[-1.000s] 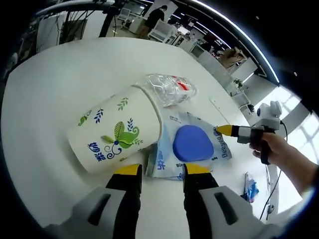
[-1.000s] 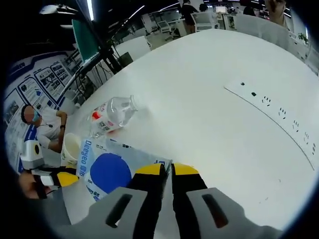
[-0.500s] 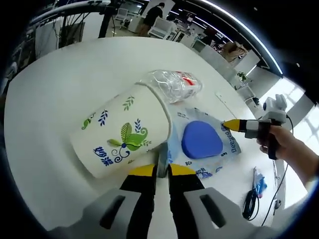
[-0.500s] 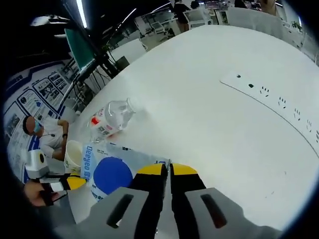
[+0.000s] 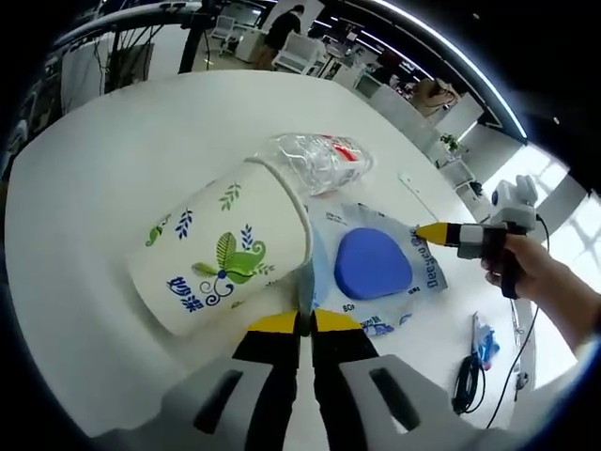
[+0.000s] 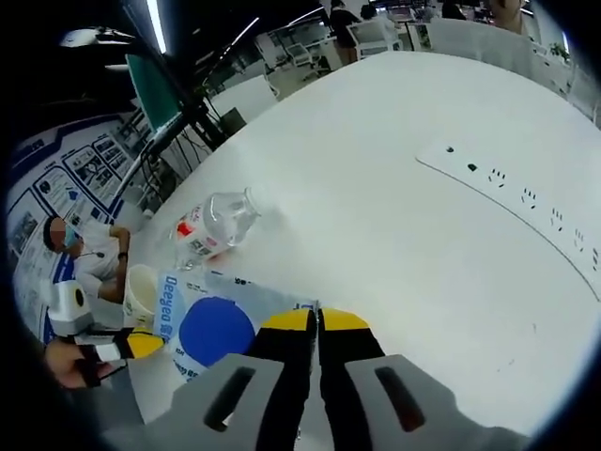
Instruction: Arrange the tabletop items into an orderly group along one side of the table until the central work area is clear of visible clutter.
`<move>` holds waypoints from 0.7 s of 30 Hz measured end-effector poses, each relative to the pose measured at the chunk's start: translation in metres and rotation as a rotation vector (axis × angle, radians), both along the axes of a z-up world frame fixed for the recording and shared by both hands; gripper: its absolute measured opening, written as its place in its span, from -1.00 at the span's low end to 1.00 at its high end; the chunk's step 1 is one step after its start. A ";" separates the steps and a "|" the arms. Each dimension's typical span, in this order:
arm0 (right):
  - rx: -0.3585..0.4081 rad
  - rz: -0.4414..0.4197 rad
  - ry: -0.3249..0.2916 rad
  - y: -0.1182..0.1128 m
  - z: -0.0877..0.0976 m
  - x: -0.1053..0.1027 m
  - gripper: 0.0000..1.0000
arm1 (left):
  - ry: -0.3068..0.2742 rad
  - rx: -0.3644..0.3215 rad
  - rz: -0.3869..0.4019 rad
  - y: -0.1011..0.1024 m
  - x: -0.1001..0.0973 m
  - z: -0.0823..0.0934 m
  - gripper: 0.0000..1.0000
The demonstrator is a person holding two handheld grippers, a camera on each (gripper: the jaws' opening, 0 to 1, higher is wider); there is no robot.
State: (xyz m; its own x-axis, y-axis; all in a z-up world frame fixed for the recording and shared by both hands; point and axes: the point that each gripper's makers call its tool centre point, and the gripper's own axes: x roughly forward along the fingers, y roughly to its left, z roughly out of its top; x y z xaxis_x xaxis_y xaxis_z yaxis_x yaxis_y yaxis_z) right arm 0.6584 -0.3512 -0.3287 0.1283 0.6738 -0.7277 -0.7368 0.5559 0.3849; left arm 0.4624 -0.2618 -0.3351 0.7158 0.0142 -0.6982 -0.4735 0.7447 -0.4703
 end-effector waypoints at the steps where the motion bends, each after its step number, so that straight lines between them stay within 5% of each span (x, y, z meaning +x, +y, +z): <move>1: 0.001 -0.003 0.001 0.000 0.000 0.000 -1.00 | -0.001 -0.002 -0.001 0.000 0.000 0.000 -1.00; 21: 0.038 -0.075 -0.041 -0.035 0.037 -0.005 -1.00 | -0.052 -0.013 -0.077 -0.019 0.015 0.021 -1.00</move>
